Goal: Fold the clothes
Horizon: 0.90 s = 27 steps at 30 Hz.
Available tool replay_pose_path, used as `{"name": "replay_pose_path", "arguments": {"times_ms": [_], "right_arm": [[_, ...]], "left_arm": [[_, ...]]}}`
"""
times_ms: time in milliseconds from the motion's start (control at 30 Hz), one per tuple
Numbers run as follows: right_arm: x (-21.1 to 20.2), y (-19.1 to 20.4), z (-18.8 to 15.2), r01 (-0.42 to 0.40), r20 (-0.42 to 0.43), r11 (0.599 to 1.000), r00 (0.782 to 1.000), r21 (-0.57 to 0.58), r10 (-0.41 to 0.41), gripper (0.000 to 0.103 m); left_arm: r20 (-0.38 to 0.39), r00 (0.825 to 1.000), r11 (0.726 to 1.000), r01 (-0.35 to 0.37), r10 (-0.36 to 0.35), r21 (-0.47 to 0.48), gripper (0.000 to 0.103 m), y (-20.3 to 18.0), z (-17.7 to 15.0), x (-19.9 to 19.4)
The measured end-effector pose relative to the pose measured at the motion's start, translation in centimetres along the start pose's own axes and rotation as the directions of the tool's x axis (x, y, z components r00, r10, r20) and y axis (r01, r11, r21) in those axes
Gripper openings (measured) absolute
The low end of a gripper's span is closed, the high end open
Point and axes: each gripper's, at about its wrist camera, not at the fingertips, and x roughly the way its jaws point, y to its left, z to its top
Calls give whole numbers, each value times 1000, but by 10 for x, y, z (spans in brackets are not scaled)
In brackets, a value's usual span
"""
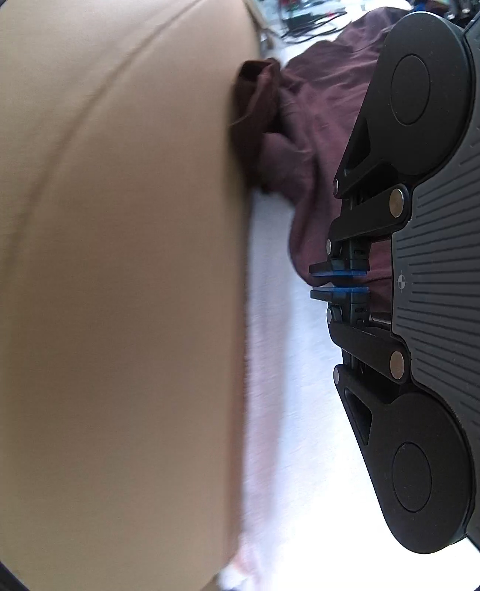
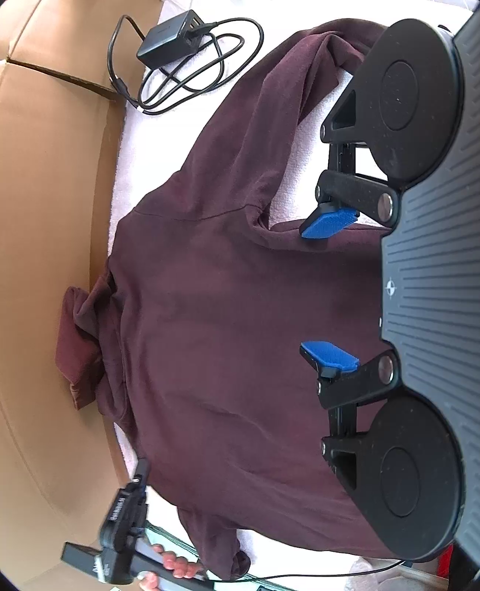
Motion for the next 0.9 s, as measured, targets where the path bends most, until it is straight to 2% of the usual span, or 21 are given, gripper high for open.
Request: {"name": "replay_pose_path", "arguments": {"times_ms": [167, 267, 300, 333, 400, 500, 600, 667, 733, 900], "right_arm": [[-1, 1, -1, 2, 5, 1000, 1000, -1, -2, 67], [-3, 0, -1, 2, 9, 1000, 1000, -4, -2, 67], [-4, 0, 0, 1, 12, 1000, 1000, -6, -1, 67], [-6, -1, 1, 0, 20, 1000, 1000, -10, 0, 67], [-11, -2, 4, 0, 42, 1000, 999, -18, 1, 67], [-17, -5, 18, 2, 90, 999, 996, -42, 2, 67], [-17, -10, 41, 17, 137, 998, 991, -66, -7, 67], [-11, -15, 59, 38, 169, 995, 985, -92, -22, 67], [0, -21, 77, 59, 177, 992, 983, -112, -38, 65], [38, -36, 117, 84, 153, 989, 986, -120, -65, 60]], "left_arm": [[0, 999, 999, -52, 52, -16, 1, 4, 12, 7], [-36, 998, 998, -53, 52, -25, 3, 8, 10, 14], [-47, 998, 998, -53, 52, -28, 16, 9, 9, 16], [-47, 997, 998, -54, 53, -26, 37, 9, 9, 15], [-22, 997, 997, -77, 77, -17, 55, 11, 10, 8], [22, 995, 995, -95, 96, -28, 55, 14, 17, -6], [51, 997, 998, -61, 62, -32, 55, 11, 20, -18], [48, 997, 997, -62, 60, 40, 56, -1, 19, -17], [26, 997, 989, -78, 75, 124, 63, -16, 14, -8], [-10, 998, 963, -54, 59, 264, 63, -47, 6, 15]]}}
